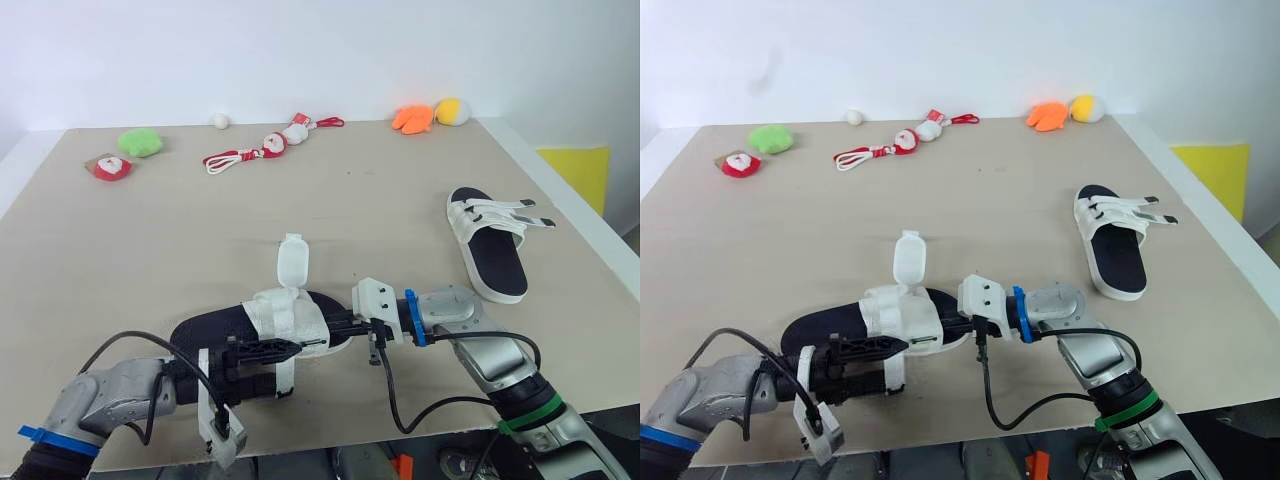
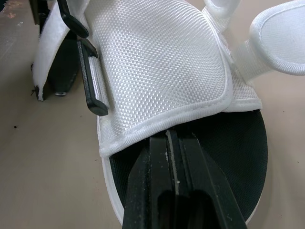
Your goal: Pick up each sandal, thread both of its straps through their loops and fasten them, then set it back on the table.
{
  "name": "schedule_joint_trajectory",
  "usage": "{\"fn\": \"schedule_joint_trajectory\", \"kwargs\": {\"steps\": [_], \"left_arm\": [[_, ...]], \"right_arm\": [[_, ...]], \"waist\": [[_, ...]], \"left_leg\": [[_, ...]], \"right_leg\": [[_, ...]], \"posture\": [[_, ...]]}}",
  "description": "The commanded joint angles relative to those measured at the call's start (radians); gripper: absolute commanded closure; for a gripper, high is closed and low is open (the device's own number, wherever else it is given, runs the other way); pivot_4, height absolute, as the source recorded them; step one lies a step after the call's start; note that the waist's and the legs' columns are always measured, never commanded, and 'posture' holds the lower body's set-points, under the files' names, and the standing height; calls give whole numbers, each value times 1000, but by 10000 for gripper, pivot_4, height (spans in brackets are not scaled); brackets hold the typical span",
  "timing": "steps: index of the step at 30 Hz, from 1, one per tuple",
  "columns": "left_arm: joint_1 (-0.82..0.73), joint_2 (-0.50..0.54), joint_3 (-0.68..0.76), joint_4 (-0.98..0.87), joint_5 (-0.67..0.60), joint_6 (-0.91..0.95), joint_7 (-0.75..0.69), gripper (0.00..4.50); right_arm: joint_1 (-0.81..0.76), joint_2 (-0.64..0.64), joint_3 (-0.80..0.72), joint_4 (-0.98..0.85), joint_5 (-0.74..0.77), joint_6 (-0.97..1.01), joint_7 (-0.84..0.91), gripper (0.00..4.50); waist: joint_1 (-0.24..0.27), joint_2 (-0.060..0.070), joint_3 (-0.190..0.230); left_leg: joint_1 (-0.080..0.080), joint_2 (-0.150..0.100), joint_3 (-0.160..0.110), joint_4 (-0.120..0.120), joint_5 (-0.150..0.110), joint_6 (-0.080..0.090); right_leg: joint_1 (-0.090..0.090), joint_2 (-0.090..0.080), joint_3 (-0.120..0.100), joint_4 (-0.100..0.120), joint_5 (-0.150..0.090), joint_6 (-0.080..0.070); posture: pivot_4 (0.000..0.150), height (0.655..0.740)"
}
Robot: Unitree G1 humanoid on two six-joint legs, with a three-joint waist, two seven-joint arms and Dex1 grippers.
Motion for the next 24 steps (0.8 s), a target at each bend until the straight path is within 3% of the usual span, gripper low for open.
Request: {"fn": "schedule_joint_trajectory", "kwargs": {"steps": [1,12,15,22,24], "left_arm": [[0,1,3,-31,11,23,30,580],[30,57,-33,-6,-2,-81,96,580],[32,63,-48,-5,-2,-85,100,8867],[27,71,-67,-2,5,-72,99,43458],[25,73,-70,0,5,-72,101,44383]], "right_arm": [[13,-17,19,11,-29,26,2,45000],[8,-6,28,19,-33,24,1,45000],[10,-8,27,17,-31,24,0,45000],[14,-12,22,10,-30,29,-4,45000],[15,-13,21,9,-30,30,-4,45000]], "waist": [[0,0,0],[0,0,0],[0,0,0],[1,1,-1],[1,3,-2]], "left_leg": [[0,0,0,0,0,0],[0,0,0,0,0,0],[0,0,0,0,0,0],[1,0,0,0,0,0],[2,0,0,0,0,0]], "right_leg": [[0,0,0,0,0,0],[0,0,0,0,0,0],[0,0,0,0,0,0],[0,0,0,1,0,0],[2,0,1,1,0,0]], "posture": [[1500,7400],[1500,7400],[1500,7400],[1500,7400],[1500,7400]]}}
